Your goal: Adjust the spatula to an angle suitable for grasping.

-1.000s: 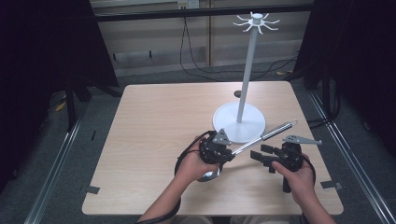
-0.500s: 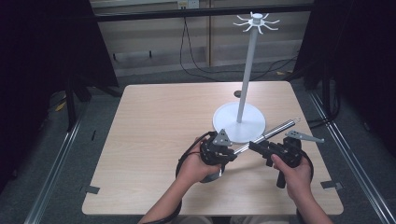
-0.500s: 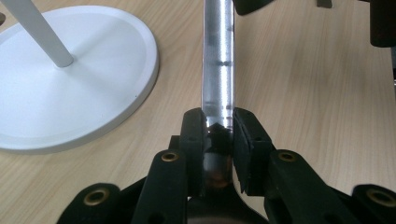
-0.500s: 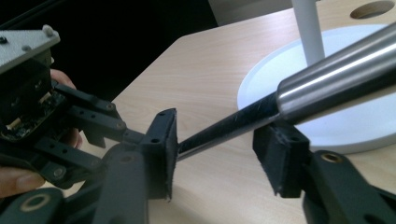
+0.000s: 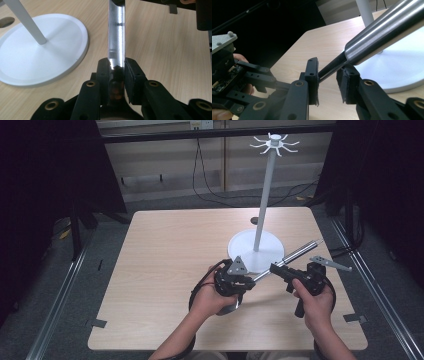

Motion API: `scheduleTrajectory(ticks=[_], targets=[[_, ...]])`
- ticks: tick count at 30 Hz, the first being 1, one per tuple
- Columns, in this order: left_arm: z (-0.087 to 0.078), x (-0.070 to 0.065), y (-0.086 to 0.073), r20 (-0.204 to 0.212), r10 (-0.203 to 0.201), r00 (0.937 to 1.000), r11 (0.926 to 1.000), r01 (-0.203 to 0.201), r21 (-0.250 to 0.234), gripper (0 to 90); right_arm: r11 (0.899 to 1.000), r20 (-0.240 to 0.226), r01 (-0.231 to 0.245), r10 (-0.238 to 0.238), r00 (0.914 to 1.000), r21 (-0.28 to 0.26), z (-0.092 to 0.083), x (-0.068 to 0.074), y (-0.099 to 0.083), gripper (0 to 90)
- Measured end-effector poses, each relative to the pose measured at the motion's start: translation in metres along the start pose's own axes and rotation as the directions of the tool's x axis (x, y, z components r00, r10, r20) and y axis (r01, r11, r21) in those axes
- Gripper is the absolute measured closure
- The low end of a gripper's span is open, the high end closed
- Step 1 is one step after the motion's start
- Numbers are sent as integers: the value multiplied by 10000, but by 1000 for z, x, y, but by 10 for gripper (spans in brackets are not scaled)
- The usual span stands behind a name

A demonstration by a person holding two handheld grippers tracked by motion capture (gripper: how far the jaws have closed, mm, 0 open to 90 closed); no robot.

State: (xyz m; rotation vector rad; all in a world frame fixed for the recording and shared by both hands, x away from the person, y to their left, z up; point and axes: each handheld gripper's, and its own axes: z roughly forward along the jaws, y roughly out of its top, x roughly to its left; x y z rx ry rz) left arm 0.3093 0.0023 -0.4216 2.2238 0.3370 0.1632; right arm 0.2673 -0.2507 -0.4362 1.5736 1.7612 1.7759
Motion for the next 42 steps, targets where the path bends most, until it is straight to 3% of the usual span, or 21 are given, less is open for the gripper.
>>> scheduleTrajectory(ticks=[11, 18, 21, 25, 26, 33, 37, 42], targets=[[-5, -2, 6, -288, -19, 9996, 9997, 11, -259, 753, 9996, -68, -260, 259, 9996, -123, 1, 8, 13, 764], [-10, -3, 13, -512, -237, 9984, 9980, 206, -602, 752, 9964, -235, -549, 535, 9983, -644, 0, 18, 24, 808], [-10, -4, 16, -701, -78, 9975, 9987, 42, -509, 750, 9942, -499, -752, 715, 9962, -766, 1, 24, 29, 843], [-9, -4, 18, -738, -180, 9971, 9978, 133, -644, 750, 9929, -784, -792, 723, 9943, -886, 3, 29, 33, 873], [-9, -5, 18, -734, -209, 9971, 9971, 154, -746, 750, 9935, -768, -556, 480, 9959, -996, 3, 34, 36, 880], [-14, -3, 24, -348, -435, 9984, 9930, 394, -1117, 750, 9907, -1113, -508, 367, 9931, -1266, 1, 36, 43, 884], [-12, -3, 22, 28, -746, 9972, 9882, 743, -1340, 749, 9921, -1077, 17, -153, 9941, -1255, 1, 40, 45, 884], [-10, -3, 20, 210, -982, 9949, 9843, 1002, -1452, 747, 9916, -1040, 366, -497, 9933, -1237, 2, 41, 46, 884]])
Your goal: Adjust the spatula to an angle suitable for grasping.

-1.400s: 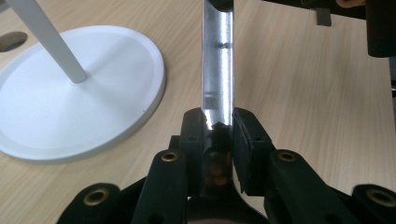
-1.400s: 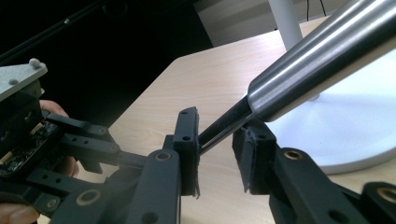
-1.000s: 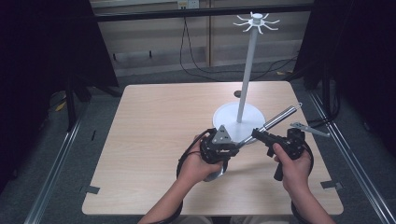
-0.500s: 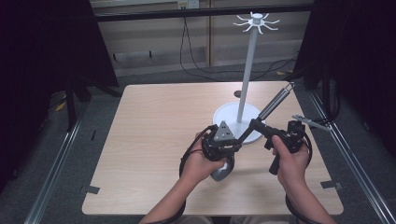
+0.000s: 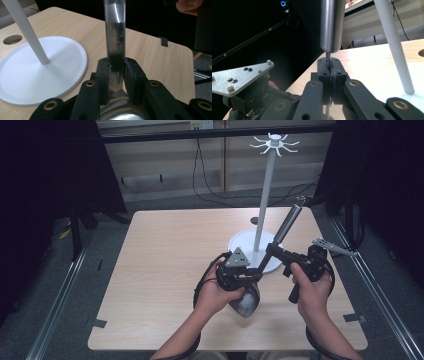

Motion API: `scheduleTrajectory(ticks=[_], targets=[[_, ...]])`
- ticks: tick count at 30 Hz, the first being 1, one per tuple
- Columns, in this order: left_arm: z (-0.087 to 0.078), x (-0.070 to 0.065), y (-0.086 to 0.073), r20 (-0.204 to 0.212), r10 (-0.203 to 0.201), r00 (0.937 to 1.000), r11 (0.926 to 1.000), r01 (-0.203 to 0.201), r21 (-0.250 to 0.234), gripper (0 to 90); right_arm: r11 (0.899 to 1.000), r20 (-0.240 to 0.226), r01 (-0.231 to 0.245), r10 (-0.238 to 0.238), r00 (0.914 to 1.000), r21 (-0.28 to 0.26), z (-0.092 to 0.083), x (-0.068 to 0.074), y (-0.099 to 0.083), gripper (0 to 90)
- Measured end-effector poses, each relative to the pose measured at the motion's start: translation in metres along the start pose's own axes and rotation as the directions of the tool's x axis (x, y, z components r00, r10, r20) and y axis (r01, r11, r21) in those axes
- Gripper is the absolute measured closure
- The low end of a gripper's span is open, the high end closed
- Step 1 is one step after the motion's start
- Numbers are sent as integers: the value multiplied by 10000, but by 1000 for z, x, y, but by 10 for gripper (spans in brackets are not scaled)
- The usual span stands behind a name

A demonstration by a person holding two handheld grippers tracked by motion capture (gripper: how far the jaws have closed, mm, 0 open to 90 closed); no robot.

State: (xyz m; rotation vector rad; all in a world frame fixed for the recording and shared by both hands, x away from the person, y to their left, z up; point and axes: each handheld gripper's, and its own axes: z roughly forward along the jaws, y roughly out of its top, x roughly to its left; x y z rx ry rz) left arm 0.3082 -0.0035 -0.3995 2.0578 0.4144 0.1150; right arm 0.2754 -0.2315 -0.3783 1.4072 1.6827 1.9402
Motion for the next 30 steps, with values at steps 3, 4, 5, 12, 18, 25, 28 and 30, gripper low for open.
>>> scheduleTrajectory(ticks=[3, 4, 5, 12, 18, 25, 28, 30], targets=[[1, 0, -1, 91, -70, 9999, 9999, 70, -73, 746, 9999, -28, 106, -106, 9999, -27, 0, 0, 0, 884], [1, 0, -1, 74, -35, 10000, 10000, 36, -59, 745, 9998, -21, 181, -181, 9998, -3, 0, 1, 0, 884], [1, 0, -1, 85, -79, 9999, 10000, 80, -51, 744, 9995, -25, 316, -316, 9995, 25, 1, 1, 0, 884], [5, 1, -7, 265, -351, 9990, 9992, 356, -188, 729, 9978, 72, 626, -628, 9980, 197, 5, 2, -2, 884], [1, 5, -9, 385, -568, 9976, 9967, 590, -566, 677, 9967, -5, 760, -760, 9971, 296, 6, 3, -1, 884], [-9, 10, -10, 440, -744, 9963, 9927, 782, -916, 530, 9931, -56, 1086, -1085, 9941, 439, 5, 0, -1, 883], [-12, 15, -17, 393, -1160, 9925, 9890, 1191, -872, 480, 9930, -48, 1107, -1106, 9938, 420, 4, -1, 0, 883], [-13, 16, -20, 374, -1200, 9921, 9885, 1229, -876, 443, 9920, -50, 1180, -1179, 9930, 449, 4, 0, 1, 884]])
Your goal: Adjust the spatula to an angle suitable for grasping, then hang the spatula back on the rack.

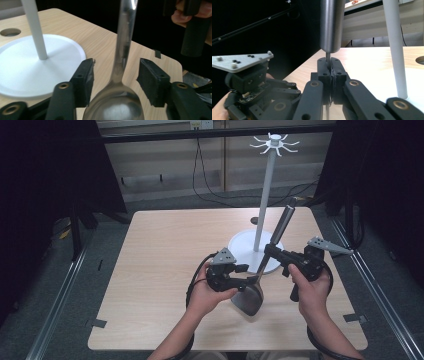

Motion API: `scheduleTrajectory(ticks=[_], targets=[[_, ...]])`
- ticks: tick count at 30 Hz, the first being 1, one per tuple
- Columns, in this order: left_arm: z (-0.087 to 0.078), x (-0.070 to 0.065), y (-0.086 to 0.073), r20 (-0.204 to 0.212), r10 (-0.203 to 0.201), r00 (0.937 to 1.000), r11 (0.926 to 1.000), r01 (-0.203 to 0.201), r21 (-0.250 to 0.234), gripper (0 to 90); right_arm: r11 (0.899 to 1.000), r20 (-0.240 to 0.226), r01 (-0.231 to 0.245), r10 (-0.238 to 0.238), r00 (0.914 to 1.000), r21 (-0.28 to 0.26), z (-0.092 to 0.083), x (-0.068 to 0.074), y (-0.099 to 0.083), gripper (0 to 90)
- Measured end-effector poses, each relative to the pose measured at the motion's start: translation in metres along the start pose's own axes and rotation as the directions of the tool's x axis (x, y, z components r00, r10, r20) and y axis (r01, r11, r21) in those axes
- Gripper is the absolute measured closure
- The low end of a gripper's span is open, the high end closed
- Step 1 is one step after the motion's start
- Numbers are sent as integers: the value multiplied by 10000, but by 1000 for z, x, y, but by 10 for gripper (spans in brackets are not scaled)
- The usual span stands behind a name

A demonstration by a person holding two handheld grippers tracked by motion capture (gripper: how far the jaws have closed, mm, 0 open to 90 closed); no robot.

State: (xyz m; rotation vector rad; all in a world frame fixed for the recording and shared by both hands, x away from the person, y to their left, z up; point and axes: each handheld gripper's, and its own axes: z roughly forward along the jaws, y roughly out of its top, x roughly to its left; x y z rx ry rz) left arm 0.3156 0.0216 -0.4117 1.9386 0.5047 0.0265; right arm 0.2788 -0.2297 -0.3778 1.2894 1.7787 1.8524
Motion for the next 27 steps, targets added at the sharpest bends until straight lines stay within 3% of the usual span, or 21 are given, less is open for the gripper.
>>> scheduleTrajectory(ticks=[3, 5, 9, 11, 25, 27], targets=[[-4, 5, -8, -185, -144, 9997, 9998, 142, -106, 408, 9999, -25, 152, -152, 9999, 43, 0, 0, 1, 884], [-6, 7, -12, -406, -138, 9991, 9999, 136, -59, 310, 9994, -29, 327, -327, 9995, 56, 0, 1, 3, 883], [-11, 13, -17, -715, -151, 9973, 9999, 147, -68, 273, 9987, -50, 505, -504, 9987, 94, 1, 0, 4, 883], [-13, 16, -20, -937, -220, 9954, 9998, 216, -56, 214, 9985, -71, 534, -533, 9986, 135, 1, 0, 5, 884], [-17, 25, -32, -1445, -460, 9884, 9989, 468, 22, 136, 9958, -143, 838, -833, 9964, 377, 0, 2, 9, 883], [-18, 25, -33, -1369, -486, 9894, 9988, 494, 24, 135, 9952, -181, 891, -885, 9959, 393, 0, 2, 10, 883]])
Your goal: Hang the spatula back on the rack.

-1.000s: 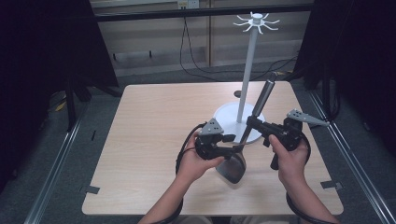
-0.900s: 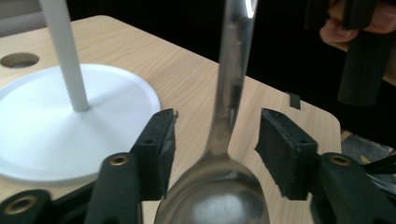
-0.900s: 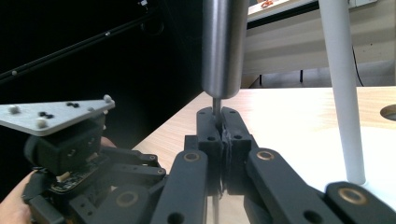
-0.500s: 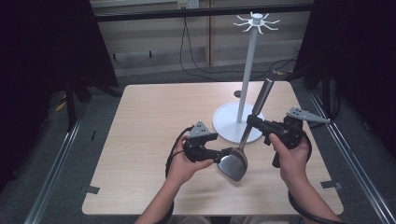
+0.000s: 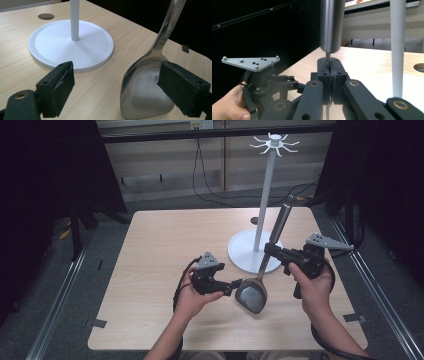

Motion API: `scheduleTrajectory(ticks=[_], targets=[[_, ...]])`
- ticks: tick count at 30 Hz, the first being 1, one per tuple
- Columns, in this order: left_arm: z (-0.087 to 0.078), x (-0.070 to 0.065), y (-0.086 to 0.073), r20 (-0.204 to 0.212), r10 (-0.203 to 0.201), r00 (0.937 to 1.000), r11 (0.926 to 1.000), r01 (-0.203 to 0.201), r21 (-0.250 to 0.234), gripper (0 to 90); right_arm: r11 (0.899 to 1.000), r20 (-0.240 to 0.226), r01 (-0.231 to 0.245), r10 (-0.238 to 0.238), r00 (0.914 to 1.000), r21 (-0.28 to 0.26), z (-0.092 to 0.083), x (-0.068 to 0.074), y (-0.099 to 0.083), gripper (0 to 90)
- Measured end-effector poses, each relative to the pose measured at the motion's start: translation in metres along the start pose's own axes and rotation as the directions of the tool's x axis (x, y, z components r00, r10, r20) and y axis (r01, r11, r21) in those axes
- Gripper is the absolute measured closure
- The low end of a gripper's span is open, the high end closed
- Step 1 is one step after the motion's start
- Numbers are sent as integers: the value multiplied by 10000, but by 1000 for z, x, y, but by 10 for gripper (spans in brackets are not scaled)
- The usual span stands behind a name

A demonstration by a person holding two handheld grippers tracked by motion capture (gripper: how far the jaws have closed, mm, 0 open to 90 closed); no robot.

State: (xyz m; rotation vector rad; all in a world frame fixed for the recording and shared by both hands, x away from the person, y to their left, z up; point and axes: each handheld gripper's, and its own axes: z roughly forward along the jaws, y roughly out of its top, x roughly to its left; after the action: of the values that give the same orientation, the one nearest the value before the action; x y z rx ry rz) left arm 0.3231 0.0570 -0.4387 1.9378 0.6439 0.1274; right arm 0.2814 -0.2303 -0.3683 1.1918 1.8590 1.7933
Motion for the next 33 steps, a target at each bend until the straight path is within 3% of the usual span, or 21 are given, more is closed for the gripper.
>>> scheduleTrajectory(ticks=[15, 21, 33], targets=[[-6, 3, -1, -109, -129, 9999, 9999, 128, -111, 125, 9978, -326, 615, -607, 9976, 251, 8, 2, 25, 883], [-7, 4, -2, -108, -138, 9998, 9999, 137, -95, 125, 9984, -471, 469, -454, 9979, 308, 12, -2, 34, 883], [-5, 4, -3, -83, -187, 9998, 9998, 186, -103, 124, 9960, -550, 763, -737, 9958, 473, 19, -6, 52, 883]])
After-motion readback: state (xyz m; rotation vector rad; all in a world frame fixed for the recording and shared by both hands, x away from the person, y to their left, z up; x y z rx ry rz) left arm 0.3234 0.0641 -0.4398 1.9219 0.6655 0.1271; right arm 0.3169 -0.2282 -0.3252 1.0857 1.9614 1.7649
